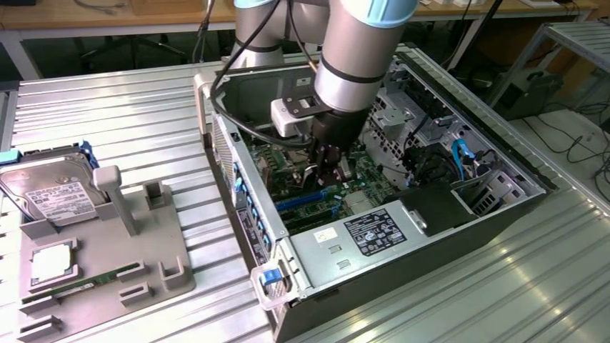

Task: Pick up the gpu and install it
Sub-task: 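Insert the gpu into the slot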

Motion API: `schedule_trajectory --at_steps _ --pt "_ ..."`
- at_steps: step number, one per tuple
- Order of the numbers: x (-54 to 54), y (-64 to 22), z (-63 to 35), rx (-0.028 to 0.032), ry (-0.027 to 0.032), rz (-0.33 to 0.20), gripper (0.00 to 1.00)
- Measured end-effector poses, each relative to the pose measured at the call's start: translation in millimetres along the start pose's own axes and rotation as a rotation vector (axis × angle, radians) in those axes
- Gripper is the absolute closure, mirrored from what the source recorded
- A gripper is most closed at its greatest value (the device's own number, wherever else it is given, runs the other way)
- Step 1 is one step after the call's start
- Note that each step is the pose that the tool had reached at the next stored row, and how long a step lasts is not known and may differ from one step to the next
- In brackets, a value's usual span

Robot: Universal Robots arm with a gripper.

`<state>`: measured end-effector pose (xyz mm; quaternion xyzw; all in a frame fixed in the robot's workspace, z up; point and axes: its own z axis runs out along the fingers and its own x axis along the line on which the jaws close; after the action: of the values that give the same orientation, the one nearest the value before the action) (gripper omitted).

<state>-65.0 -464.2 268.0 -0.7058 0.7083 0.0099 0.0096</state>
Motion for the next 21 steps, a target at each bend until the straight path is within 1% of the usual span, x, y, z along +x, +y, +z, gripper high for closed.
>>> schedule_trajectory --at_steps 10,18,21 --pt "1.3 4.7 7.0 0.0000 -0.0019 0.000 0.72" --pt "1.6 7.0 19.9 0.0001 -0.0023 0.000 0.72" --pt "1.7 7.4 22.9 0.0000 -0.0023 0.000 0.72"
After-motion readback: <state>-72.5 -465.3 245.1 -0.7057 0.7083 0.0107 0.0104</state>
